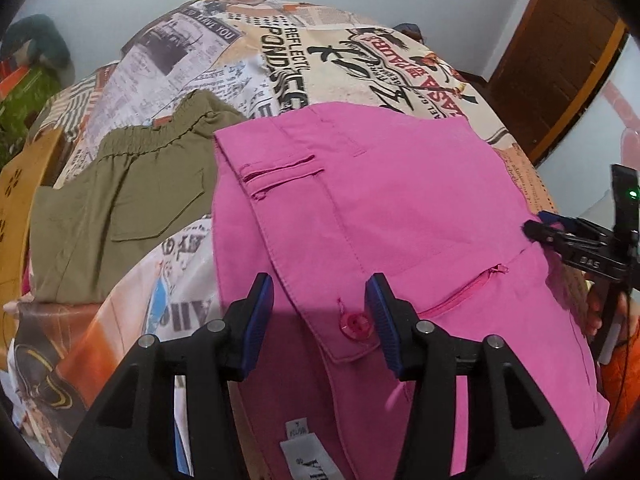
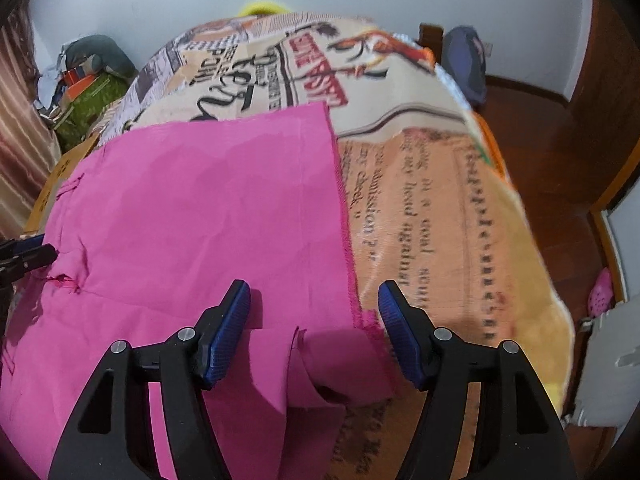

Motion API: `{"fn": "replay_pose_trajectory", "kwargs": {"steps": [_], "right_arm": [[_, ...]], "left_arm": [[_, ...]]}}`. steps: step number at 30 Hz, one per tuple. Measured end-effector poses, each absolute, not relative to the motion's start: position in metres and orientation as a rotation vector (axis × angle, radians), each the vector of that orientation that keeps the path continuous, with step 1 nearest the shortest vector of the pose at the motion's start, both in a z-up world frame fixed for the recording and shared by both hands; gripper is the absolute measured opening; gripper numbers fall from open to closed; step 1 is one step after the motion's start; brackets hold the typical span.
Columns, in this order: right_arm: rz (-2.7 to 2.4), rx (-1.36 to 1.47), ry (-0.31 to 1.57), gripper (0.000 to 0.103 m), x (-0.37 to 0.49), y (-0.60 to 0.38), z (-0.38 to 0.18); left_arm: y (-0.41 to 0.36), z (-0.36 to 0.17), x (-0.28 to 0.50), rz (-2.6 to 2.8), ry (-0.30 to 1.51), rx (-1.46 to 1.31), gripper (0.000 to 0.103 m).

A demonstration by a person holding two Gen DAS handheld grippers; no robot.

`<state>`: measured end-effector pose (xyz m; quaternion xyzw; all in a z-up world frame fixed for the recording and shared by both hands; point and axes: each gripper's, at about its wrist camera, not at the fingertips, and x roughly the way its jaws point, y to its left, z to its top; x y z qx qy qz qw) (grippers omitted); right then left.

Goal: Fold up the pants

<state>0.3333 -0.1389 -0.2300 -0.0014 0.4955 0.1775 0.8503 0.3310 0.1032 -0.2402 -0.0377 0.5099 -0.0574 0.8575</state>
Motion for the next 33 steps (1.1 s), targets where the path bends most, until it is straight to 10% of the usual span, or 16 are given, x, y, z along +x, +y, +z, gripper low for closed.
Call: {"fn": "replay_pose_trajectory", "kwargs": {"steps": [4, 10, 33], "right_arm": [[0.386, -0.065, 1.018, 0.047, 0.327, -0.129, -0.229], [0.395, -0.13, 1.004, 0.023, 0.326, -0.122, -0.23], [0.359, -0.178, 1.009, 0.03, 0.328, -0.119, -0.212]], "left_arm": [[0.098, -0.24, 0.332, -0.14, 1.066, -0.06, 0.044], [0.083, -0.237, 0.334, -0.127, 1.041, 0.052, 0.005], [0.104, -0.22, 0.335, -0.079, 1.043, 0.052, 0.018]]}}
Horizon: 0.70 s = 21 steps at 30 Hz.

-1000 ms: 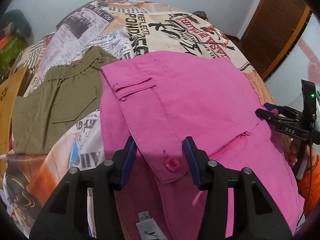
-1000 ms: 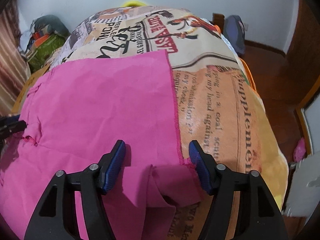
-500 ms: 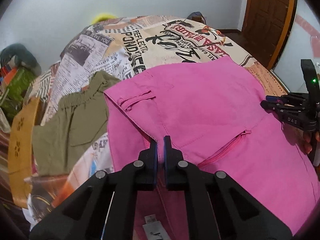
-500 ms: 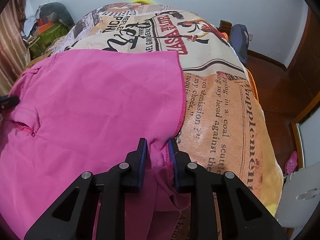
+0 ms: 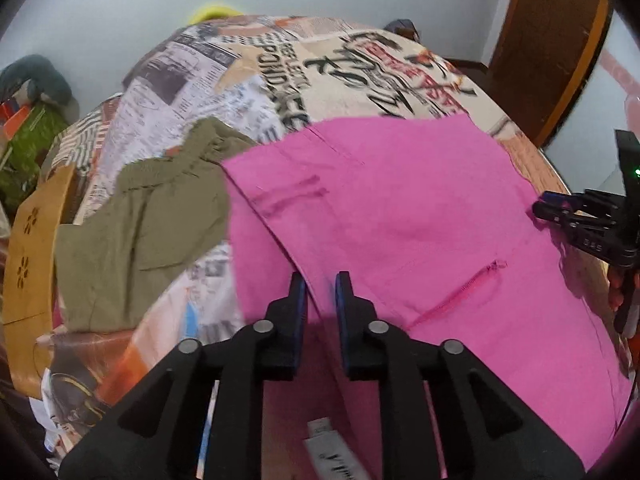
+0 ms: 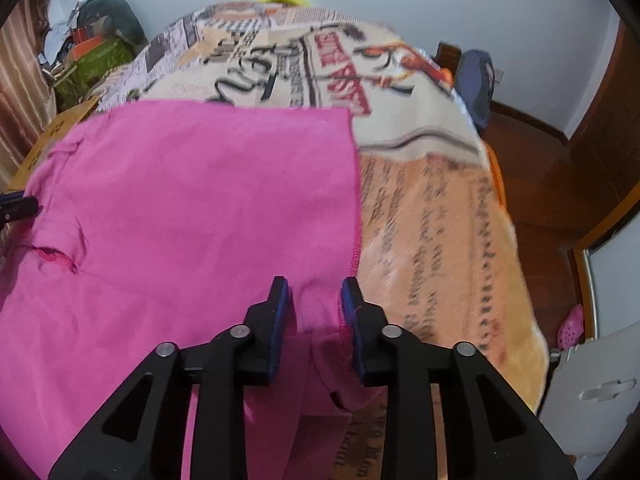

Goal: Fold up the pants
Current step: 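Lift the pants hem with both tools toward the waistband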

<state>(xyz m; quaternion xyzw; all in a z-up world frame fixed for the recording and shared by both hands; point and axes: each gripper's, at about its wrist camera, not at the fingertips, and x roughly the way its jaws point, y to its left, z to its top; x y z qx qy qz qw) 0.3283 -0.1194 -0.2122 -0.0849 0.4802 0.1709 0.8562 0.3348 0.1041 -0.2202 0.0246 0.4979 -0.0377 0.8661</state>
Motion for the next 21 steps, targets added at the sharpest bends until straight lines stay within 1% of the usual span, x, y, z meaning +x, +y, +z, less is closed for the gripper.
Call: {"fn": "replay_pose_trajectory", "kwargs": {"steps": [2, 5, 6, 8, 9, 15, 21], "right_arm": [[0.364, -0.161, 0.98, 0.041, 0.331, -0.123, -0.201], [0.358, -0.145, 0.932, 0.051, 0.34, -0.124, -0.188], [0.354, -0.143, 0.917, 0.052, 0.346, -0.124, -0.184], [0.355, -0.136, 0.909, 0.052, 0.356, -0.123, -0.18], [0.358, -0.131, 0.907, 0.052, 0.361, -0.122, -0.179], [0.369, -0.156, 0.917, 0.052, 0.396, -0.109, -0.191], [0.408, -0.116, 1.003, 0.052, 0.436, -0.101, -0.221]], "left_arm": [[0.113, -0.212, 0.338, -0.063, 1.021, 0.035, 0.029], [0.124, -0.205, 0.349, -0.053, 1.001, 0.007, 0.031], [0.126, -0.204, 0.354, -0.061, 0.997, 0.002, 0.032], [0.129, -0.205, 0.366, -0.068, 0.988, 0.016, 0.041], [0.13, -0.207, 0.372, -0.062, 0.988, 0.022, 0.043], [0.143, -0.229, 0.407, -0.09, 1.04, -0.007, 0.044], [0.158, -0.247, 0.427, -0.146, 1.072, -0.087, 0.044]]}}
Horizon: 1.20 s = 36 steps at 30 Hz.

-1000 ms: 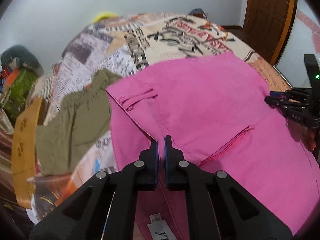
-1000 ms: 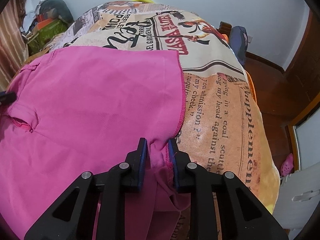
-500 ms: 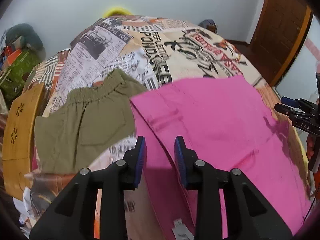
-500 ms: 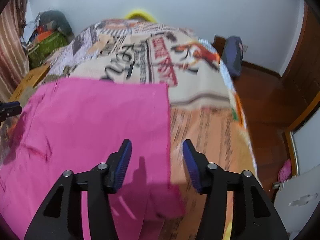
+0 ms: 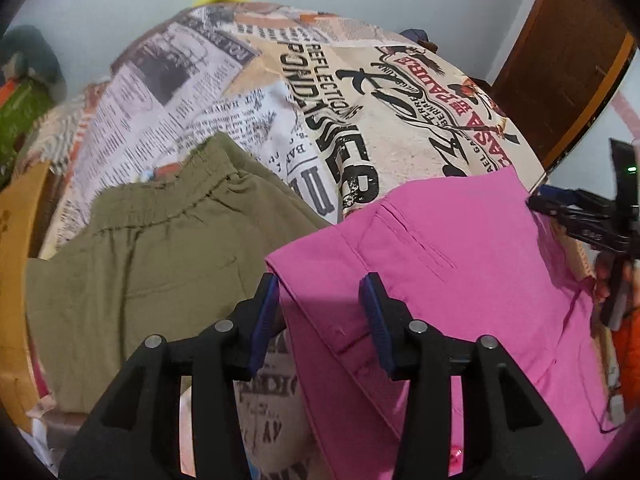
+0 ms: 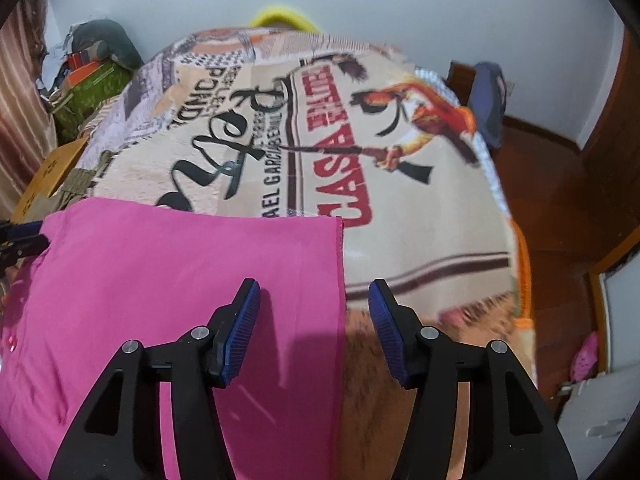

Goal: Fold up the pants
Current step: 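Lift the pants hem with both tools toward the waistband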

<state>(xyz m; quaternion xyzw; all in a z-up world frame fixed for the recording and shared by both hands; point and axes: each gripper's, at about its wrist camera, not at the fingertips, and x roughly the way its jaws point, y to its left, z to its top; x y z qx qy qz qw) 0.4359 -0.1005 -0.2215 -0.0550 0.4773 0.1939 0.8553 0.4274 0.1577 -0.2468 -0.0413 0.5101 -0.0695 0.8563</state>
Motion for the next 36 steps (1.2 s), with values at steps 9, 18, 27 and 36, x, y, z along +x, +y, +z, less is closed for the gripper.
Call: {"fn": "replay_pose_trajectory", "kwargs": {"steps": [9, 18, 27, 36], "right_arm": [[0.481, -0.144, 1.006, 0.037, 0.454, -0.082, -0.23], [0.369, -0.202, 0.886, 0.005, 0.452, -0.08, -0.212], [0.349, -0.136, 0.791, 0.005, 0.452, -0.089, -0.145], [0.386, -0.094, 0.725, 0.005, 0.401, -0.109, -0.092]], "left_arm": [[0.16, -0.253, 0.438, -0.174, 1.064, -0.153, 0.016], [0.145, -0.231, 0.438, -0.072, 0.98, -0.006, 0.003], [0.137, -0.151, 0.441, -0.049, 0.84, 0.062, 0.003], [0.126, -0.106, 0.392, -0.061, 0.783, 0.062, 0.003]]}}
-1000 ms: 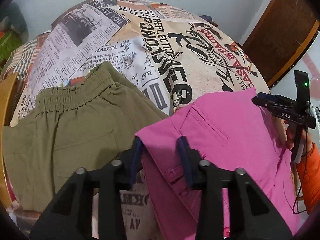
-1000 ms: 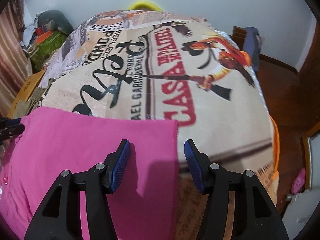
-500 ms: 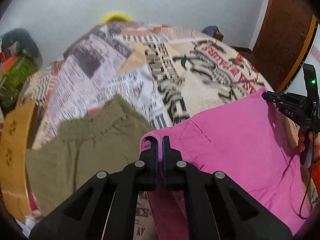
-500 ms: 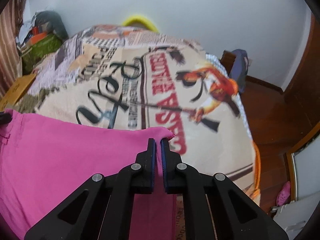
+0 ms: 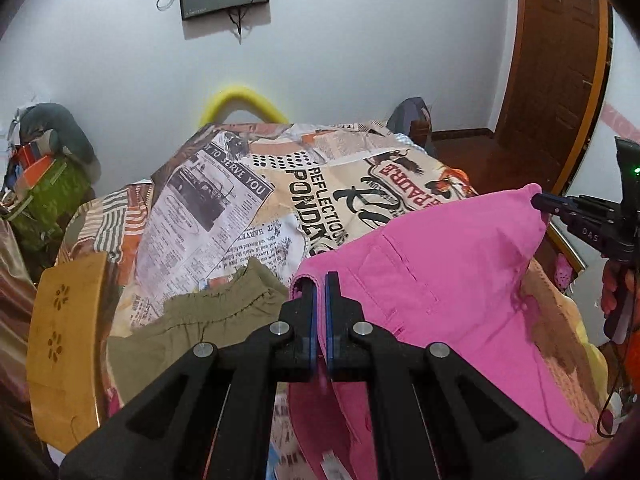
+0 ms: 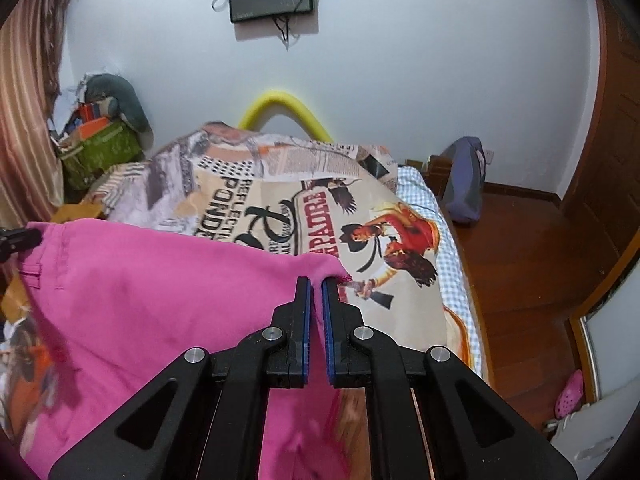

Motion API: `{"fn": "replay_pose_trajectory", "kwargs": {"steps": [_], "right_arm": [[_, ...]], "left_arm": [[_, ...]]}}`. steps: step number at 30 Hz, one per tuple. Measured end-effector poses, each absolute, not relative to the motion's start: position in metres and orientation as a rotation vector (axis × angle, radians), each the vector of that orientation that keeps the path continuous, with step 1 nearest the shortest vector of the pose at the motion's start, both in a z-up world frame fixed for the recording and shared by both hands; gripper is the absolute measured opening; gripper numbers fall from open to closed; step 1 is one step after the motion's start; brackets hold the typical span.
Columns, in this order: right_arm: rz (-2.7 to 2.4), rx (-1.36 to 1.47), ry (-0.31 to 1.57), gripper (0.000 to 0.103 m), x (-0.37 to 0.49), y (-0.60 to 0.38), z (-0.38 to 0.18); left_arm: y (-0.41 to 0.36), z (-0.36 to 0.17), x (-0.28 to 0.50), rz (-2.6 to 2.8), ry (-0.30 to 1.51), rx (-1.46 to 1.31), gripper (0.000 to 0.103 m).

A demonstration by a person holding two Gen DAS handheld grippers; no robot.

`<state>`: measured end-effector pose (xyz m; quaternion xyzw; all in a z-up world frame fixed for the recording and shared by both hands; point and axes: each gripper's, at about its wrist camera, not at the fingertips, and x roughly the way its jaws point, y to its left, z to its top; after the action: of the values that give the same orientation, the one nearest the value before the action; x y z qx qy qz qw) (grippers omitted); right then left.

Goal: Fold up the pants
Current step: 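Lift the pants hem with both tools toward the waistband, then fold the hem over onto the waistband with both tools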

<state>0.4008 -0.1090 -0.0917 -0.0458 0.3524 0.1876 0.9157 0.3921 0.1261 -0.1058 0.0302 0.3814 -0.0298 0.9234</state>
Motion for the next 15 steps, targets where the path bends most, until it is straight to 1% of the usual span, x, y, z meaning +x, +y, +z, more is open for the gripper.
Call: {"fn": "replay_pose_trajectory", "kwargs": {"steps": [8, 15], "right_arm": [[0.406, -0.079, 0.705, 0.005, 0.341, -0.125, -0.073], [0.416, -0.069, 0.756, 0.005, 0.295, -0.132, -0.09]], "left_arm": [[0.105, -0.093, 0.326, -0.07, 0.764, 0.092, 0.003], [0.093, -0.109, 0.272, -0.075, 0.767, 0.102, 0.003]]}}
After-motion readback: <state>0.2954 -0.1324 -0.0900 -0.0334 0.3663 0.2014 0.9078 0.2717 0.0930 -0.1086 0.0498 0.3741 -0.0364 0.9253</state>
